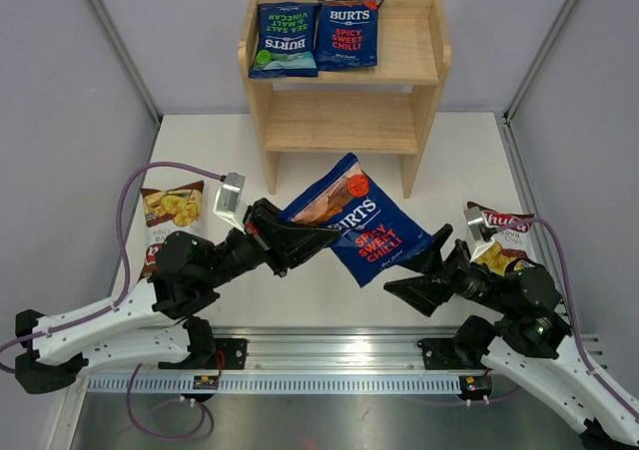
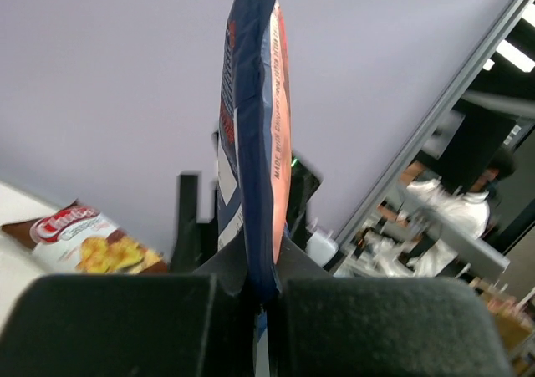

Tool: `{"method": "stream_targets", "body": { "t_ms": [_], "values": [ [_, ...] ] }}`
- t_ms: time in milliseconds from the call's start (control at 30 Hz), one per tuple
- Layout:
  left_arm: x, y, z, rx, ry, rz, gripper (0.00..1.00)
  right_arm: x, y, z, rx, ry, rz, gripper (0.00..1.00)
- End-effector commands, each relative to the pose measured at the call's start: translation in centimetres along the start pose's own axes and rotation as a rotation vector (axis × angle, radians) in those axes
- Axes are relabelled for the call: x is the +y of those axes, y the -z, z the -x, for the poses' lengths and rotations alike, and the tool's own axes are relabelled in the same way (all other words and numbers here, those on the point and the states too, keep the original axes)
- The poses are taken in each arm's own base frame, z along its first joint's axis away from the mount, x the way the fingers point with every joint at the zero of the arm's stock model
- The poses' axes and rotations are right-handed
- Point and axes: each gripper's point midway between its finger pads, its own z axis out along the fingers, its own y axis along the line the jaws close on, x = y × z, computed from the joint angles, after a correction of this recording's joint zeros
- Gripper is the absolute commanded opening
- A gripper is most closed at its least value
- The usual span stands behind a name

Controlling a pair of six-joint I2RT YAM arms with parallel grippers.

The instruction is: Place and organize the chips bags onto the shelf

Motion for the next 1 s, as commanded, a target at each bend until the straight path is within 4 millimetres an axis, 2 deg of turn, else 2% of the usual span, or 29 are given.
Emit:
{"method": "stream_targets", "body": {
  "t_ms": [0,33,100,167,333,400,600,733,833,900,933,967],
  "values": [
    [-2.1,-0.4,5.0,-0.260,0.097,-0.094,0.00,3.0,-0.4,5.5,-0.284,-0.029,0.146,0.93],
    [-2.2,-0.5,5.2,-0.277,0.106,-0.111,0.00,3.4,-0.5,6.0,-0.297,-0.018,0.166,0.92],
    [-1.3,-1.1,5.1,-0.296,0.121,-0.077,0.00,3.5,-1.1,6.2,-0.298,-0.015,0.181,0.89],
    [-1.4,-1.2,5.4,-0.317,0.142,-0.093,0.00,3.9,-1.1,7.0,-0.325,-0.004,0.197,0.87],
    [-0.1,-1.5,4.4,-0.318,0.168,-0.060,0.00,4.2,-0.9,8.7,-0.406,0.009,0.202,0.82],
    [0.0,-1.7,3.9,-0.302,0.173,-0.063,0.00,3.7,-0.9,9.1,-0.431,-0.011,0.175,0.74],
    [0.1,-2.0,2.8,-0.254,0.181,-0.064,0.00,1.8,-1.7,9.7,-0.471,-0.045,0.097,0.67],
    [-0.1,-2.1,2.7,-0.241,0.184,-0.063,0.00,1.5,-2.1,9.5,-0.473,-0.049,0.104,0.50],
    [0.2,-2.2,2.6,-0.225,0.174,-0.043,0.00,1.3,-2.1,9.3,-0.472,-0.047,0.100,0.43],
    [0.1,-2.4,2.9,-0.218,0.169,-0.034,0.00,1.3,-2.1,9.2,-0.467,-0.045,0.104,0.29],
    [0.7,-2.5,2.4,-0.195,0.169,-0.005,0.03,1.1,-2.2,9.0,-0.459,-0.045,0.097,0.25],
    [1.0,-2.5,3.0,-0.205,0.164,0.012,0.17,1.0,-2.2,9.0,-0.458,-0.043,0.093,0.15]
  ]
}}
